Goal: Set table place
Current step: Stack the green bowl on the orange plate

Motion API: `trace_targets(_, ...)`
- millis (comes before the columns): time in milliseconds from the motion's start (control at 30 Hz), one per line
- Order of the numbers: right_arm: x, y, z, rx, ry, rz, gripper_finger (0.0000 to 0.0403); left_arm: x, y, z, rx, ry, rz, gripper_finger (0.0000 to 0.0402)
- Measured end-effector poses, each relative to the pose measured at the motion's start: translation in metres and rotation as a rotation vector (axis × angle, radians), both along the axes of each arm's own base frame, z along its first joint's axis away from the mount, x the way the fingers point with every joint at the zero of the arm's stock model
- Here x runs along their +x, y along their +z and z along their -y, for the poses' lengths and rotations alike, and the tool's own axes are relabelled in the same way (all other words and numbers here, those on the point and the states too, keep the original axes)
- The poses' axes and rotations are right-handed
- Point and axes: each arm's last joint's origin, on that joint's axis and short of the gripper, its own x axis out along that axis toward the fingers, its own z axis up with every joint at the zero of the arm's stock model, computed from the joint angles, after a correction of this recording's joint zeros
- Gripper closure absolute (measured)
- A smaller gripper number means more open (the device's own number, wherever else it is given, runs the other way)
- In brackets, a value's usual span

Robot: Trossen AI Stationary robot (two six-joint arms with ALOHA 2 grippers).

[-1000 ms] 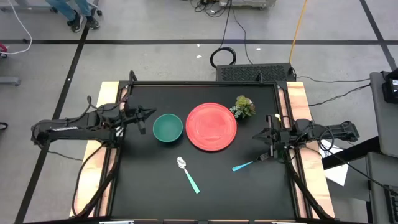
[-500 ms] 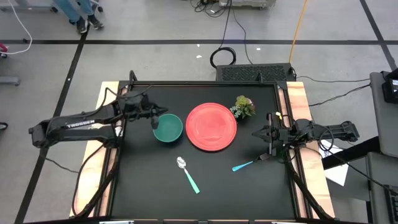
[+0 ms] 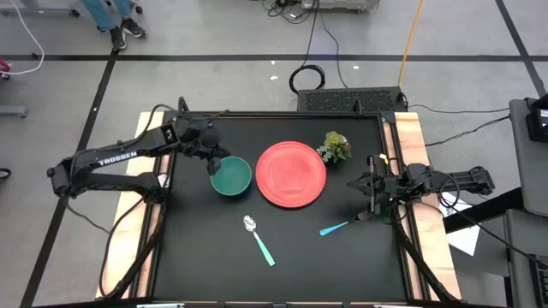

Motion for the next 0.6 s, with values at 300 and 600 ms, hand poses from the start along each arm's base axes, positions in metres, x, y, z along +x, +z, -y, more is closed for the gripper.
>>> trace_targets(300, 0.0, 0.0, 0.0, 0.014, 0.002, -0.004, 0.0403, 0.012, 0.001, -0.007, -0.014, 0.002, -0.121, 0.0394)
trace_targets(600, 0.0, 0.0, 0.0, 0.014, 0.002, -0.005, 0.0403, 0.017, -0.008, -0.002, -0.037, -0.089, -0.228, 0.0394)
